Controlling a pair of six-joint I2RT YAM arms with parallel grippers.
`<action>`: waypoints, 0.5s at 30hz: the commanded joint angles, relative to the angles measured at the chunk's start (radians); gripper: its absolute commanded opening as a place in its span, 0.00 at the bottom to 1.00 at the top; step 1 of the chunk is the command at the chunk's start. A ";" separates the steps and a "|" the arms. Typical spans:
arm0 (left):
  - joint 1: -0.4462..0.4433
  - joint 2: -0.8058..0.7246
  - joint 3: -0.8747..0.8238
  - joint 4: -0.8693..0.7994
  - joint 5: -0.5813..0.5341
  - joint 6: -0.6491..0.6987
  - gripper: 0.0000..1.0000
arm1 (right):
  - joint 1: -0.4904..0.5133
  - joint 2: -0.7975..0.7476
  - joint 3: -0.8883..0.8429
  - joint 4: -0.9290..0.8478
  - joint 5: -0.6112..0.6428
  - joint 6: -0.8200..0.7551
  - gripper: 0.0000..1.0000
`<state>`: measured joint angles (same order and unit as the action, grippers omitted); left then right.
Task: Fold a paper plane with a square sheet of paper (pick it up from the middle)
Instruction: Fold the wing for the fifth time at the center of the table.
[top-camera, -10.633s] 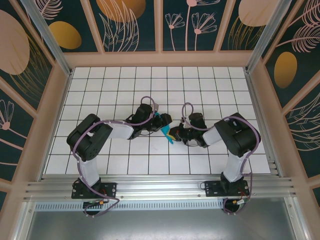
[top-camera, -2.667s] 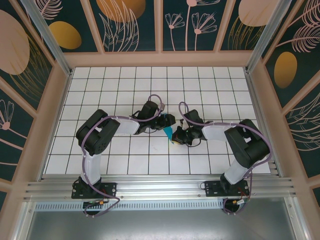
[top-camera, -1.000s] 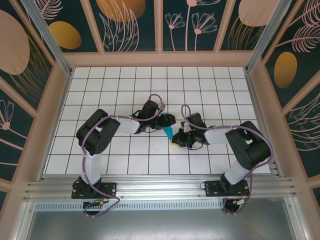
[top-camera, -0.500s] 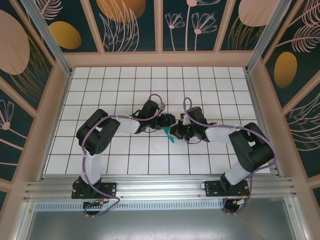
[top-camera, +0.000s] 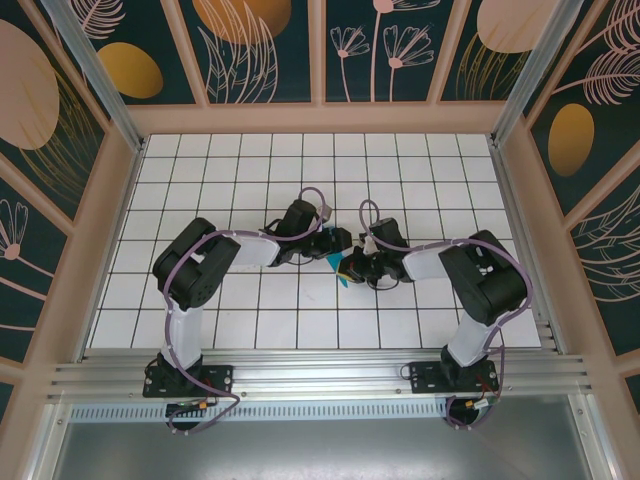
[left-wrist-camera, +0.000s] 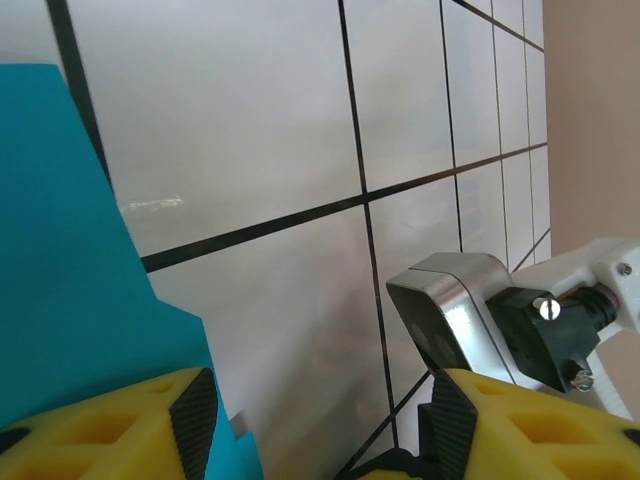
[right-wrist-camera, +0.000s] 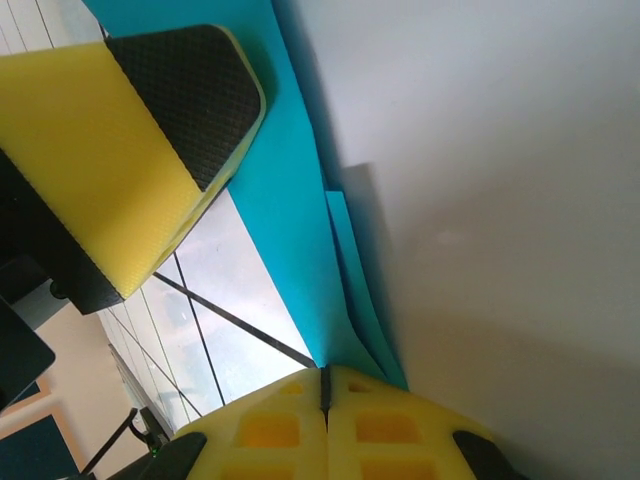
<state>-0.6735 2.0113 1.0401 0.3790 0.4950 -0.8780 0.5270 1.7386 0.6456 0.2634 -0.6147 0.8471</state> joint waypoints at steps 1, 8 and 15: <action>0.005 -0.018 0.023 -0.093 0.000 0.084 0.63 | 0.000 0.048 -0.060 -0.159 0.101 -0.043 0.00; 0.005 -0.163 -0.005 -0.080 -0.098 0.060 0.64 | -0.001 0.065 -0.044 -0.160 0.083 -0.049 0.00; 0.005 -0.210 -0.146 0.046 -0.115 -0.033 0.32 | 0.000 0.071 -0.029 -0.176 0.080 -0.058 0.00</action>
<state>-0.6735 1.7954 0.9501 0.3649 0.3908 -0.8742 0.5259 1.7401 0.6487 0.2607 -0.6201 0.8165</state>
